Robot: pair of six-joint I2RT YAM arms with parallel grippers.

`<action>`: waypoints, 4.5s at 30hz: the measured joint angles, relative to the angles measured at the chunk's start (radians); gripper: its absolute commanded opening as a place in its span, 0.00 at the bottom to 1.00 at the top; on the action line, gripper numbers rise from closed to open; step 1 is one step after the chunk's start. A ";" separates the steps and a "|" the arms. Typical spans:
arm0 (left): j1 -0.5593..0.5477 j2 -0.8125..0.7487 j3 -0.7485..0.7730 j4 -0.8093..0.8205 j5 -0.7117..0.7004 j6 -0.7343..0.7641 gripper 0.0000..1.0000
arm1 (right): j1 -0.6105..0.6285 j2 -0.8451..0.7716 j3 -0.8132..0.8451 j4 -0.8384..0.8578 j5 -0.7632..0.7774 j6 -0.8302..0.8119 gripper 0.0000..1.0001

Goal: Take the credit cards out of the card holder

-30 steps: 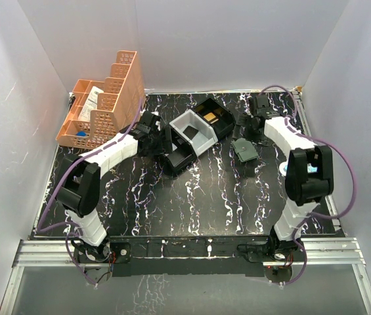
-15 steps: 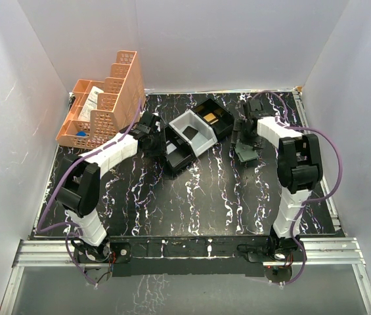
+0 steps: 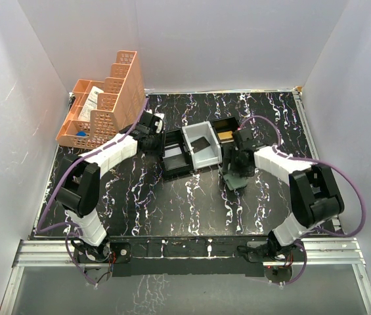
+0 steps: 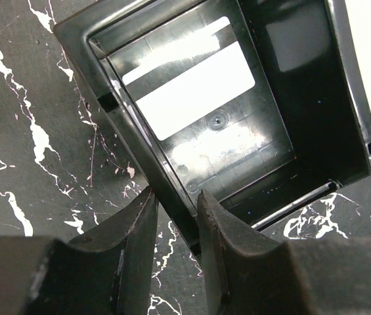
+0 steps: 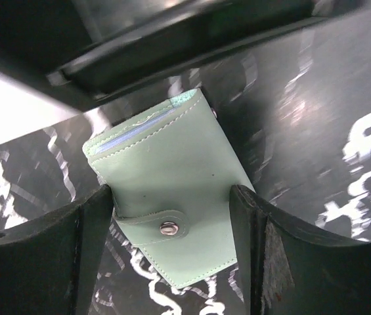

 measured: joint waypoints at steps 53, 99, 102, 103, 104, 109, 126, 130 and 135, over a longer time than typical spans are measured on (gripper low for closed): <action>0.024 -0.156 -0.095 -0.044 0.030 -0.078 0.82 | 0.321 0.232 0.406 -0.039 0.084 0.143 0.23; 0.027 0.056 -0.021 -0.074 0.096 0.051 0.50 | 0.304 0.436 0.508 0.077 0.173 0.172 0.30; 0.027 0.040 -0.021 -0.074 0.098 0.034 0.56 | 0.304 0.395 0.502 0.055 0.155 0.159 0.32; 0.027 0.033 -0.021 -0.073 0.099 0.027 0.58 | 0.303 0.376 0.502 0.047 0.152 0.155 0.33; 0.027 0.024 -0.021 -0.073 0.101 0.020 0.59 | 0.303 0.357 0.502 0.037 0.149 0.150 0.33; 0.027 -0.045 -0.024 -0.069 0.103 -0.013 0.72 | 0.303 0.225 0.459 0.017 0.140 0.135 0.41; 0.034 -0.656 -0.384 0.015 0.092 -0.211 0.99 | 0.303 -0.314 -0.251 0.001 -0.238 0.171 0.62; 0.038 -0.716 -0.421 0.032 0.092 -0.254 0.99 | 0.303 -0.319 -0.333 -0.024 -0.301 0.172 0.60; 0.043 -0.753 -0.478 0.060 0.131 -0.288 0.97 | 0.306 -0.323 -0.364 -0.008 -0.383 0.166 0.47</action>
